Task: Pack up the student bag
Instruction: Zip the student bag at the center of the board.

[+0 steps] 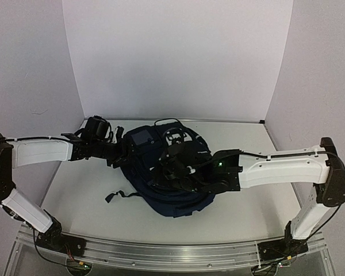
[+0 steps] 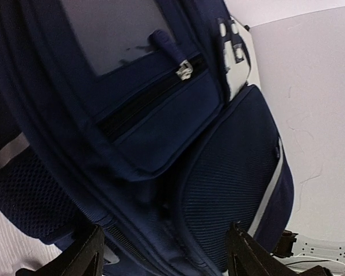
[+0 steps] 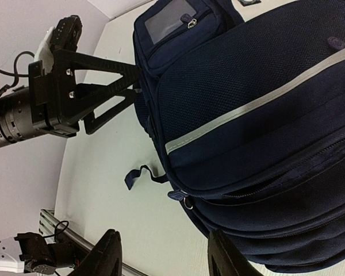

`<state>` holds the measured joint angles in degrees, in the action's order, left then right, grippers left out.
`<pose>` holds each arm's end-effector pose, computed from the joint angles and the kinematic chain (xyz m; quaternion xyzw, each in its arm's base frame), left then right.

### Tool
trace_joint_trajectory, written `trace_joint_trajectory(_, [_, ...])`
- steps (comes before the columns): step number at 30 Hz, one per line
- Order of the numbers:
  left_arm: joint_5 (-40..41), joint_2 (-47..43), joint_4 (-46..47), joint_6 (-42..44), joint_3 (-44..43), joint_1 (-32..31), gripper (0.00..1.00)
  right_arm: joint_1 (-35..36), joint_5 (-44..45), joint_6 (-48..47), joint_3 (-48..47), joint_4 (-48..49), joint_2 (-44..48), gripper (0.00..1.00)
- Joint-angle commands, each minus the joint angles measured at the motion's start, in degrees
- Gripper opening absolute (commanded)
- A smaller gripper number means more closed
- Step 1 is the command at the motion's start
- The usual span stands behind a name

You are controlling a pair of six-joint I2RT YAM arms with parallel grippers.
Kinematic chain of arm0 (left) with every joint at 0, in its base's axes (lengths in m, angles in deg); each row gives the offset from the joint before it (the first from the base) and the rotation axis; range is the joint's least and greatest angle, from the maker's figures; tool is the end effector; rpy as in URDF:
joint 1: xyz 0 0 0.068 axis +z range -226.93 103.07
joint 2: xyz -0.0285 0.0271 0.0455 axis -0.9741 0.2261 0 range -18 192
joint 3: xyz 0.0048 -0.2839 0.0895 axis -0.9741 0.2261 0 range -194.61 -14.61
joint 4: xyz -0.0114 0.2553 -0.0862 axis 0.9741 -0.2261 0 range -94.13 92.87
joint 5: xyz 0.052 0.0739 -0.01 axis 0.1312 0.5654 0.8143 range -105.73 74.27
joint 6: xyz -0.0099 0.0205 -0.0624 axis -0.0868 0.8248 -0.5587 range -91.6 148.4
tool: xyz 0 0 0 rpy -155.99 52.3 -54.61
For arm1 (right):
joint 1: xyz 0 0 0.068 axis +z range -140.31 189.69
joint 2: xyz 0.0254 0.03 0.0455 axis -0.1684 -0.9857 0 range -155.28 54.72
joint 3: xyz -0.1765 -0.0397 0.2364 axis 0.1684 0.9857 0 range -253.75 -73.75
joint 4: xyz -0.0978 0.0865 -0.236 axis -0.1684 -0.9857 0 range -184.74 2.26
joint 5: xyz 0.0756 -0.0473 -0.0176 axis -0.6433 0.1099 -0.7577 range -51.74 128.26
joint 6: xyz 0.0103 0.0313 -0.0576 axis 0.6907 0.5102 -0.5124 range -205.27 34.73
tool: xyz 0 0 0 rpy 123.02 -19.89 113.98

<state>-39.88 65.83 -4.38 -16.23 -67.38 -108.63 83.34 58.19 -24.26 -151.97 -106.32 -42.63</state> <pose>0.2719 -0.1933 0.2463 -0.0085 0.8847 -0.4114 0.2189 0.1339 0.3923 0.2987 -0.0215 0.8872 0.3405 0.3106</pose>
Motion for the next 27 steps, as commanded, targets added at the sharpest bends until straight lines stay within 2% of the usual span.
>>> trace_joint_trajectory(1, [4.2, -2.7, 1.7, -4.3, 3.5, 0.2, 0.71, -0.1, -0.4, 0.3, -4.8, -0.3, -4.5, 0.49])
trace_joint_trajectory(6, [4.4, -1.4, 6.9, -6.8, 6.5, 0.5, 0.64, -0.1, -0.7, 1.1, -6.9, -0.3, -8.0, 0.48])
trace_joint_trajectory(16, [1.4, 8.5, 11.7, -7.0, 2.5, 0.6, 0.55, -0.1, 0.4, 2.7, -6.4, -0.3, -10.2, 0.43])
trace_joint_trajectory(17, [0.4, 9.6, 12.6, -7.2, 1.9, 0.7, 0.50, -0.1, 0.6, 3.0, -6.1, -0.4, -10.0, 0.43])
trace_joint_trajectory(21, [-4.3, 11.1, 20.6, -9.3, 1.0, 0.6, 0.12, -0.1, 2.3, 4.8, -3.9, -0.3, -8.4, 0.40])
trace_joint_trajectory(24, [-5.9, 9.3, 27.8, -9.8, 1.9, 0.0, 0.00, -0.2, 3.9, 6.5, -2.2, -0.3, -6.5, 0.40])
trace_joint_trajectory(27, [-5.8, 6.7, 30.6, -7.7, 2.3, -1.5, 0.00, -0.2, 5.6, 8.9, 0.4, -0.3, -4.4, 0.42])
